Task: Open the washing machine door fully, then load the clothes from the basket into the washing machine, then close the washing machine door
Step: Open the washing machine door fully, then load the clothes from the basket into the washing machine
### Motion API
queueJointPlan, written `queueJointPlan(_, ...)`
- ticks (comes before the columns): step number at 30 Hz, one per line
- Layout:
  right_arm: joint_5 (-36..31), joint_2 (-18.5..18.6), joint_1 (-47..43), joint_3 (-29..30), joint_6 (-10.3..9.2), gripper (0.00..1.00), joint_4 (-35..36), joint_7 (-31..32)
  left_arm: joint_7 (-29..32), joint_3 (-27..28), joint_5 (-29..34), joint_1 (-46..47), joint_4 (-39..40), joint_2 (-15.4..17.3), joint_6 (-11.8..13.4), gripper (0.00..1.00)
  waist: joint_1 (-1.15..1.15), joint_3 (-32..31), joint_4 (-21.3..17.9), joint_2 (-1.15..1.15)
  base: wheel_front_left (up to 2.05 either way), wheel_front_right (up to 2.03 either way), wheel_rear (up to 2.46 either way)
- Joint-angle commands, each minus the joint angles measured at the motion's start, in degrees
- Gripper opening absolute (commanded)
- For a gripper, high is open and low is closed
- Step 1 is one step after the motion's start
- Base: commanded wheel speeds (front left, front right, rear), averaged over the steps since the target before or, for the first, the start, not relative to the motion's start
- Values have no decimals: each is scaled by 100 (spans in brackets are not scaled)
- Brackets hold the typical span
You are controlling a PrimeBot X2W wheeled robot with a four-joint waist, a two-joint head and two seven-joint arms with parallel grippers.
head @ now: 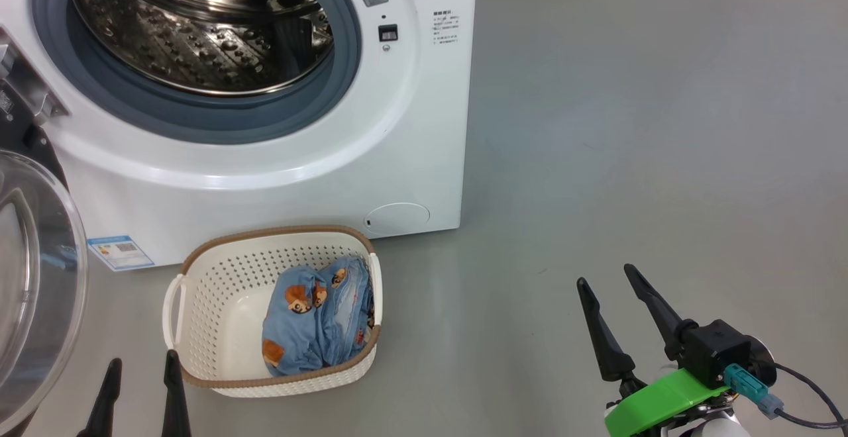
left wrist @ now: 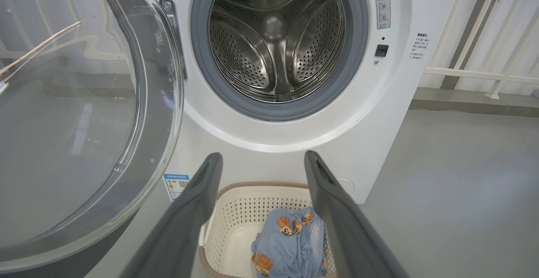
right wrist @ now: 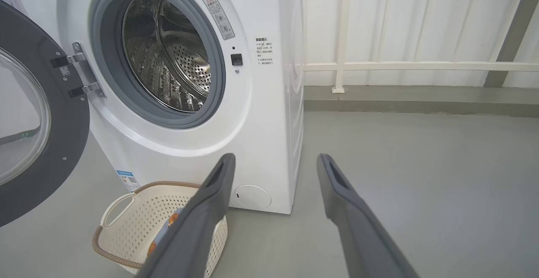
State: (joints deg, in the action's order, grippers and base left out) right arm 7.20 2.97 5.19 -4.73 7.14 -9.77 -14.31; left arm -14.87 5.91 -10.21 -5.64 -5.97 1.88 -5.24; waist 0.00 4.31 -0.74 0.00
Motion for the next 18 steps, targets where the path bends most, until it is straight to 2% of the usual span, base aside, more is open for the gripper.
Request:
queueJointPlan(1,21,-10,51,-119,35,100,166,-69,-13,182,-13,98,158,100,7,100,0,5,8,0,0,0,0)
queueJointPlan(18,-7,-10,41,-93,35,100,114,-69,-13,188,73,135,99,99,46,100,0,4,102,0,0,0,0)
